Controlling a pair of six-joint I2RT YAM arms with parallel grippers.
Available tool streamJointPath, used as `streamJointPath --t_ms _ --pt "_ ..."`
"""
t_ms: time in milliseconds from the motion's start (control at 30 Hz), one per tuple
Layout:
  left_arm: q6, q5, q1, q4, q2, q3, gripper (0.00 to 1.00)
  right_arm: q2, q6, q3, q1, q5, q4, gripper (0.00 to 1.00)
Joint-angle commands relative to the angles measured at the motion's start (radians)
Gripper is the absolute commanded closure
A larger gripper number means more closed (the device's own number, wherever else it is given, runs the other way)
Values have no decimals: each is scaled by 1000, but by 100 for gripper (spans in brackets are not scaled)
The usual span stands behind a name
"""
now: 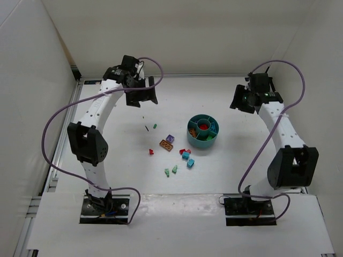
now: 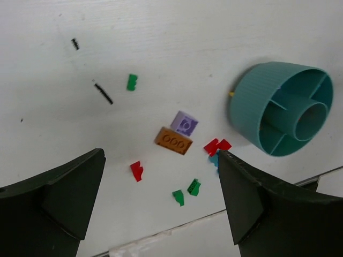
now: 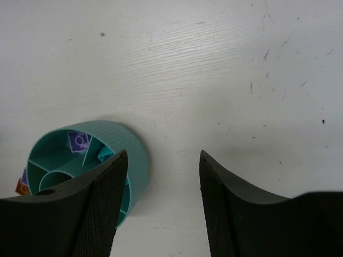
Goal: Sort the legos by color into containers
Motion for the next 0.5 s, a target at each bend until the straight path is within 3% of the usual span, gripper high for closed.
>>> streamJointPath --t_ms 0,467 --pt "-23 3 23 -95 16 -14 4 52 -37 103 26 67 -69 40" --pt "-9 33 104 -113 200 19 12 256 -32 361 49 115 -136 40"
